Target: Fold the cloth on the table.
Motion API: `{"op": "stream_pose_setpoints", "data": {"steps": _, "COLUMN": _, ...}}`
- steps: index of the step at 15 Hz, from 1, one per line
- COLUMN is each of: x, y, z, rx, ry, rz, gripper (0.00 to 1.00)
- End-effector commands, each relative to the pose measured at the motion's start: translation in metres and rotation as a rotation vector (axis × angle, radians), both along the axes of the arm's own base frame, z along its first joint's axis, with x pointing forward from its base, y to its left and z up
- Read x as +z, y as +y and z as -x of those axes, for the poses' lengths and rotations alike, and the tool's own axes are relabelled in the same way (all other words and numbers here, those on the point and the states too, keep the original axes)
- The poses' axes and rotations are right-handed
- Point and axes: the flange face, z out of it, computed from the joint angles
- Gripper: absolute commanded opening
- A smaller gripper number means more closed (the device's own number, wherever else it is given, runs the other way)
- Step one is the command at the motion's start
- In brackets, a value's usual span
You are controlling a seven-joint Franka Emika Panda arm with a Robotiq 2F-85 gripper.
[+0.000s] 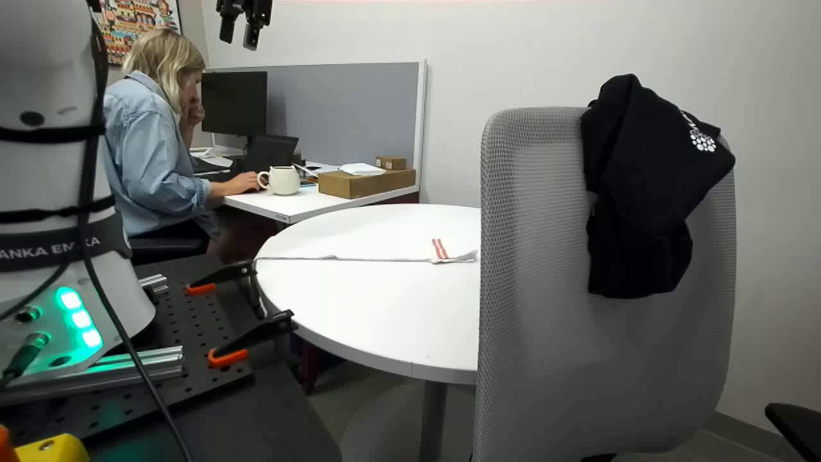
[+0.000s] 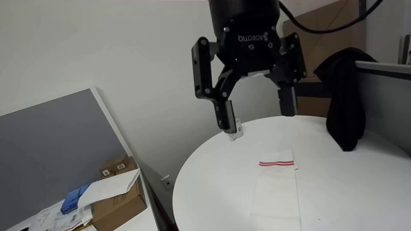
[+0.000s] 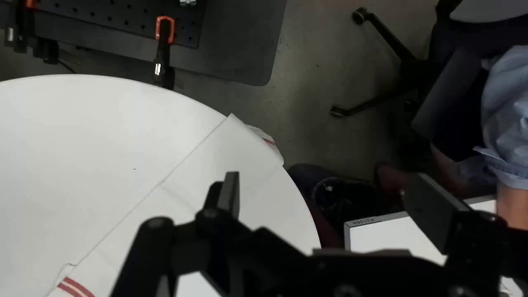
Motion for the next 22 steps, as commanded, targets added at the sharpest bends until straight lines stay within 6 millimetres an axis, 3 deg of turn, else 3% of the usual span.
{"op": "stream_pose_setpoints", "data": {"steps": 1, "x": 0.001, "y": 0.0, "z": 0.0, "rx": 0.0, "ry": 0.0, "rz": 0.0, "gripper": 1.0}}
{"op": "stream_pose_setpoints", "data": {"steps": 8, "x": -0.006, "y": -0.009, "z": -0.013, "rx": 0.073, "ry": 0.038, "rz": 0.03, "gripper": 1.0}}
{"op": "stream_pose_setpoints", "data": {"steps": 13, "x": -0.007, "y": -0.017, "z": -0.041, "rx": 0.148, "ry": -0.003, "rz": 0.092, "gripper": 1.0}}
{"op": "stream_pose_setpoints", "data": {"steps": 18, "x": -0.002, "y": -0.032, "z": -0.101, "rx": 0.196, "ry": -0.164, "rz": 0.183, "gripper": 1.0}}
{"op": "stream_pose_setpoints", "data": {"steps": 22, "x": -0.008, "y": -0.061, "z": -0.174, "rx": 0.12, "ry": -0.398, "rz": 0.172, "gripper": 1.0}}
